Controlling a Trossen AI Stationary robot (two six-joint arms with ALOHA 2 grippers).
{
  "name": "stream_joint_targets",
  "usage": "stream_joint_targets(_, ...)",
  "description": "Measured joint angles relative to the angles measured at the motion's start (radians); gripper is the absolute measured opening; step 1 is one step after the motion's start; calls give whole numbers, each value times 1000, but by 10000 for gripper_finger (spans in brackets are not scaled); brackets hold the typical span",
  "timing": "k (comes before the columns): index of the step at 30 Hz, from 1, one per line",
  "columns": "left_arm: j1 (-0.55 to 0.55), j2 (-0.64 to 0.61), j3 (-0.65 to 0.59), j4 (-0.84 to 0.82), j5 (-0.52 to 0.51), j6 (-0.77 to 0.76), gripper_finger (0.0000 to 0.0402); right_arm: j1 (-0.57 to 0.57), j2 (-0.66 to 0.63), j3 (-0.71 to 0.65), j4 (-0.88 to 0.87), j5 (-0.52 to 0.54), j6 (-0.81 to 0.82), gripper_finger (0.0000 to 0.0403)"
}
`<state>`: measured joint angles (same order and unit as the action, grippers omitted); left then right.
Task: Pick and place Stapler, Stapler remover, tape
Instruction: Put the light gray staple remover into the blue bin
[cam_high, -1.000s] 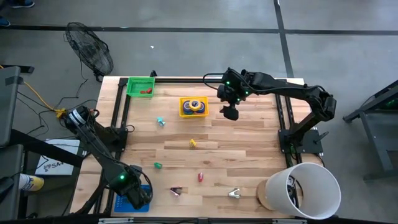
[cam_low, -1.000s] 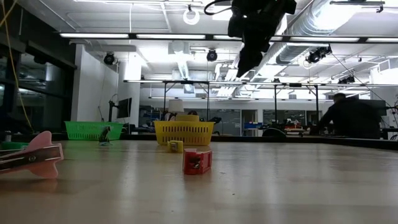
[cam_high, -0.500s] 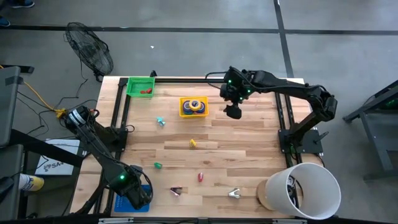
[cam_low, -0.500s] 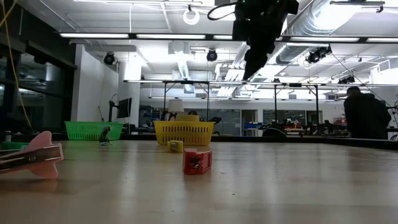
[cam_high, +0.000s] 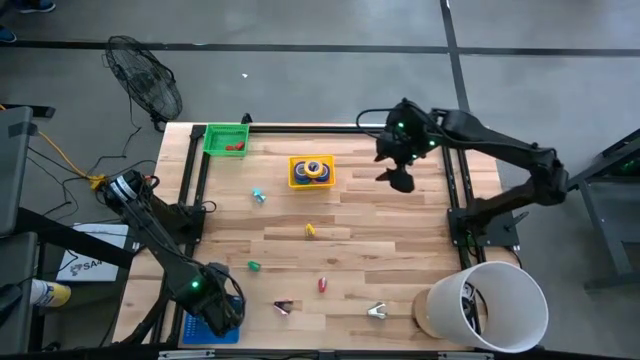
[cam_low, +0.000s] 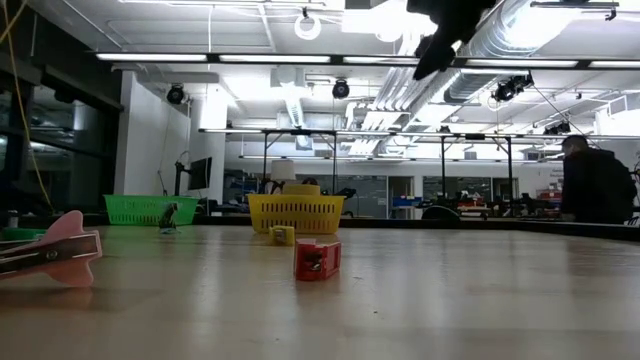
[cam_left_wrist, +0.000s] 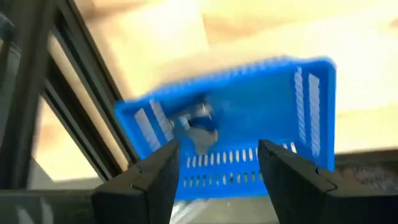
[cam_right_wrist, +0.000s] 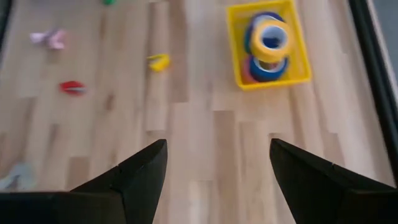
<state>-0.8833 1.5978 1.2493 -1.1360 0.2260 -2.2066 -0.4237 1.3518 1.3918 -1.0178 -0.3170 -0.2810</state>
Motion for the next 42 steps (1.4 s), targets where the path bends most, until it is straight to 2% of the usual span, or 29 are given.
stream_joint_targets(5, 24, -6, 37, -119, -104, 18, 211, 22, -44, 0, -48, -51, -18, 275)
stream_joint_targets(9, 84, -41, 51, -233, -218, 135, 211, 60, -49, 0, -75, -53, -3, 275)
stream_joint_targets(15, 231, -107, 51, -364, -470, 435, 211, 168, -43, 0, -92, -50, 38, 275)
stream_joint_targets(18, 316, -138, 51, -379, -581, 623, 211, 241, -43, 0, -94, -7, 71, 275)
stream_joint_targets(26, 552, -194, 51, -374, -749, 1102, 211, 447, -43, 0, -101, 146, 276, 275)
stream_joint_targets(32, 697, -200, 51, -289, -801, 1395, 211, 596, -23, 0, -84, 239, 459, 275)
stream_joint_targets(37, 782, -200, 51, -164, -770, 1624, 211, 712, 48, 0, -56, 259, 566, 275)
stream_joint_targets(42, 853, -200, 51, -101, -726, 1746, 211, 809, 145, 0, -54, 250, 597, 275)
